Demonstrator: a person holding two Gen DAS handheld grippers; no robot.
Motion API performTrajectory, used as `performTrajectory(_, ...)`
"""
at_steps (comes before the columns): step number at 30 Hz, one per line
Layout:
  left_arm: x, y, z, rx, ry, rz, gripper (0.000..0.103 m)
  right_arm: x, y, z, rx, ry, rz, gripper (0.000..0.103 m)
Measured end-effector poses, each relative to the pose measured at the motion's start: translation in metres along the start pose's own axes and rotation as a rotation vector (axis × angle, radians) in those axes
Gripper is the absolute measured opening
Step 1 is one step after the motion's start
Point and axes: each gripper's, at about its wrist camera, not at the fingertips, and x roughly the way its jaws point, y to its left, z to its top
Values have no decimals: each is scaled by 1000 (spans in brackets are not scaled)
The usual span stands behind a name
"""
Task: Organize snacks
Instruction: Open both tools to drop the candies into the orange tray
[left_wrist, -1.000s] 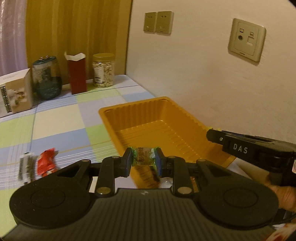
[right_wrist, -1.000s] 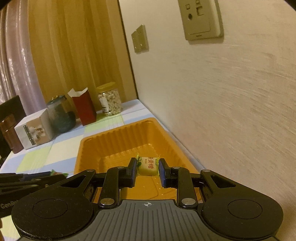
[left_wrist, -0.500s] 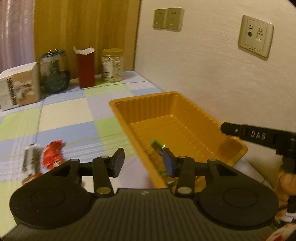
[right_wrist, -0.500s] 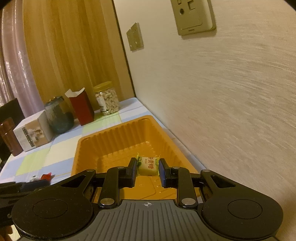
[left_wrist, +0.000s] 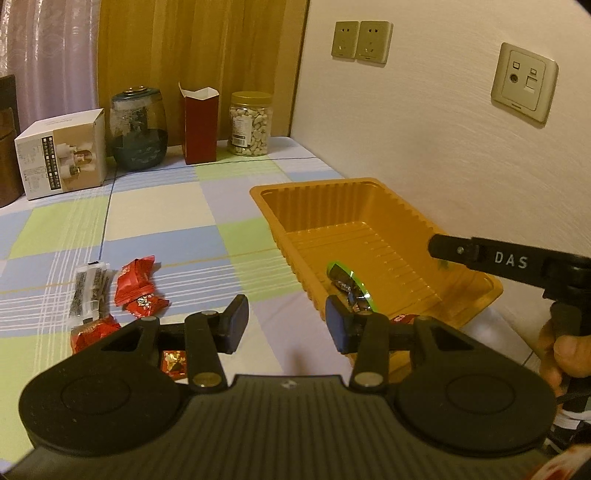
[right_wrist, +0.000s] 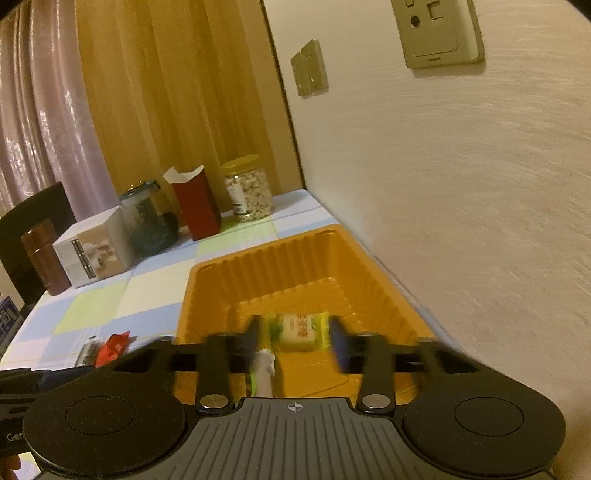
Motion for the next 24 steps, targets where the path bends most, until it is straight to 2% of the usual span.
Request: performTrajectory(24,-28,30,-1,-15,-20,60,45,-8,21,-5,-44,-15,-14,62)
